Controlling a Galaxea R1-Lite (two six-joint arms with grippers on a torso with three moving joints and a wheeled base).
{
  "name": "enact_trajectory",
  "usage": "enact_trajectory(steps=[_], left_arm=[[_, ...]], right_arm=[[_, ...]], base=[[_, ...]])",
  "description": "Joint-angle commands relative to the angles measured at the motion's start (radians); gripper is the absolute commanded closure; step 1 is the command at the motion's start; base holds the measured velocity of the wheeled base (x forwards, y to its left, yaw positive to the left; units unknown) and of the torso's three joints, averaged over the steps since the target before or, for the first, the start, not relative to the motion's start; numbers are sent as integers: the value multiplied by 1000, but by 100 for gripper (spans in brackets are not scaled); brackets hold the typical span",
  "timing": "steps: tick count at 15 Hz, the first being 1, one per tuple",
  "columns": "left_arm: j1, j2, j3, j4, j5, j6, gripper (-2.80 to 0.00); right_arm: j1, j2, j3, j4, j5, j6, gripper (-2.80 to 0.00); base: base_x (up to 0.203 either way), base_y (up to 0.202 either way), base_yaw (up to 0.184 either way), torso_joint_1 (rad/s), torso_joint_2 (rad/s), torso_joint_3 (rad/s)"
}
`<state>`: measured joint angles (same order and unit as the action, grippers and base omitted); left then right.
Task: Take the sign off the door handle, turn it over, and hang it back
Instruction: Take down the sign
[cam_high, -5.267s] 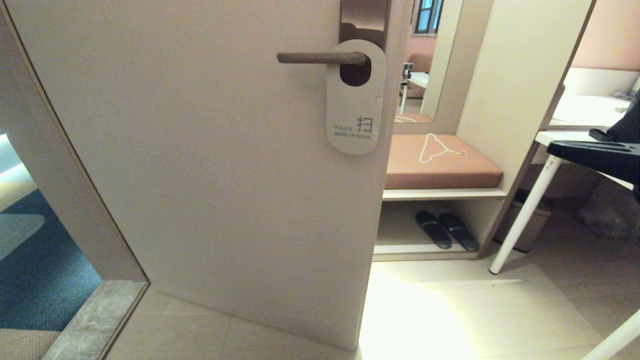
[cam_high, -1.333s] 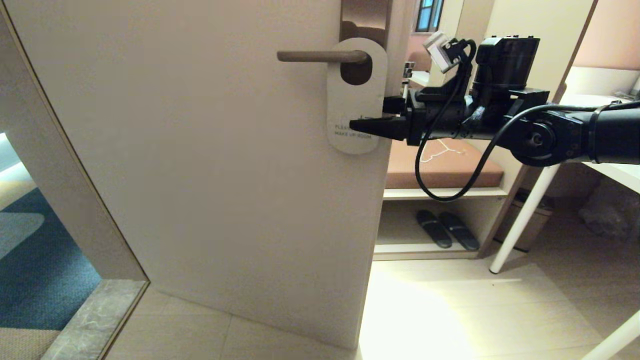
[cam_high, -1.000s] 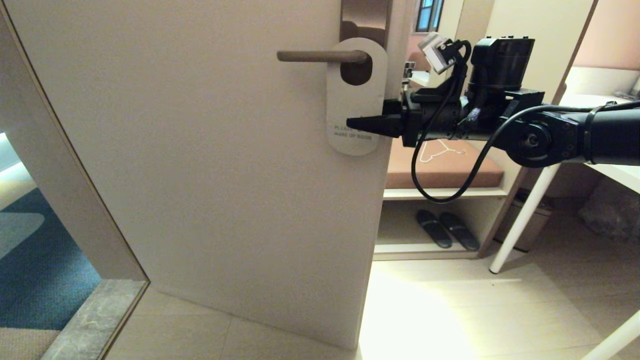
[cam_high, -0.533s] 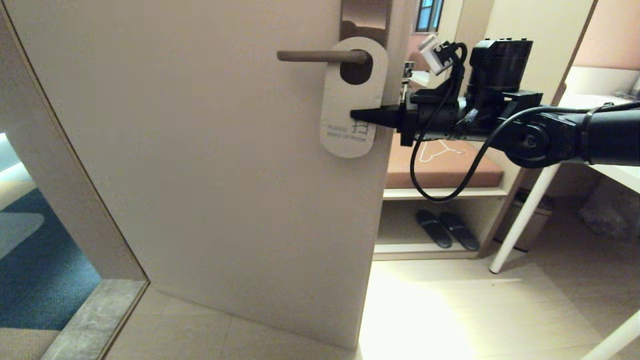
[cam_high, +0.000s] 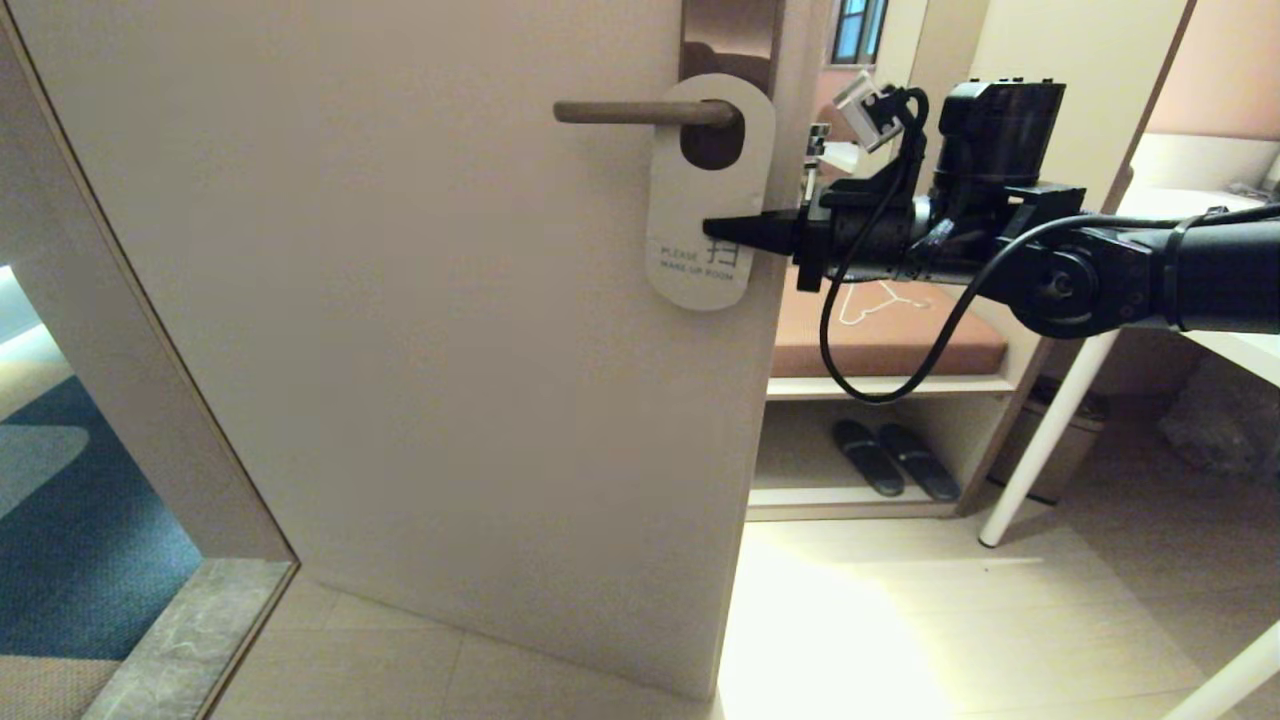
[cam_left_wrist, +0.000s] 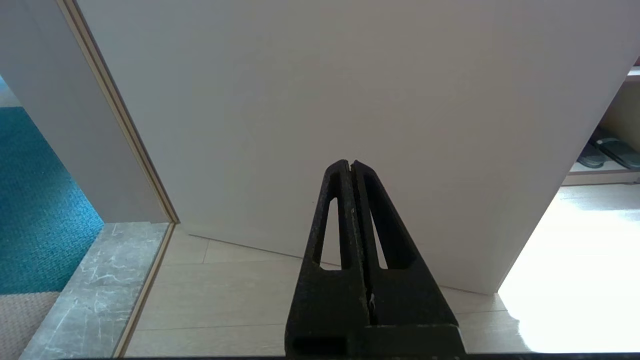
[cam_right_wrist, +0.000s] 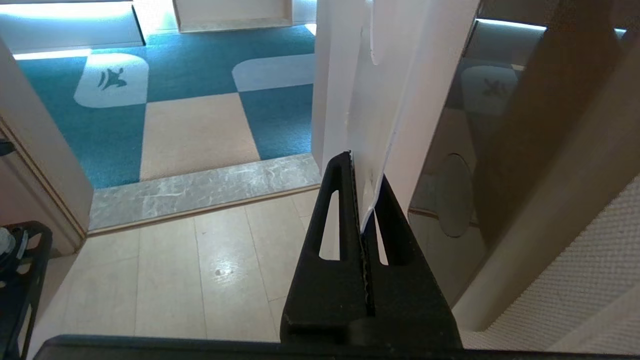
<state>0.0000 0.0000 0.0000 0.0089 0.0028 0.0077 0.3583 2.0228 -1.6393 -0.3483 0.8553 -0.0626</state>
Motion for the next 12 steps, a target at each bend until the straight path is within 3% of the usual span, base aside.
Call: enact_trajectory(steps=[1,12], left_arm=[[0,2,0,0,0,0,0],[0,2,0,0,0,0,0]], right_arm=[[4,-6,4,-3,4,-2,0],[81,-3,-2,-5,-139,-1,0]], base=[[0,0,0,0,0,0],[0,0,0,0,0,0]])
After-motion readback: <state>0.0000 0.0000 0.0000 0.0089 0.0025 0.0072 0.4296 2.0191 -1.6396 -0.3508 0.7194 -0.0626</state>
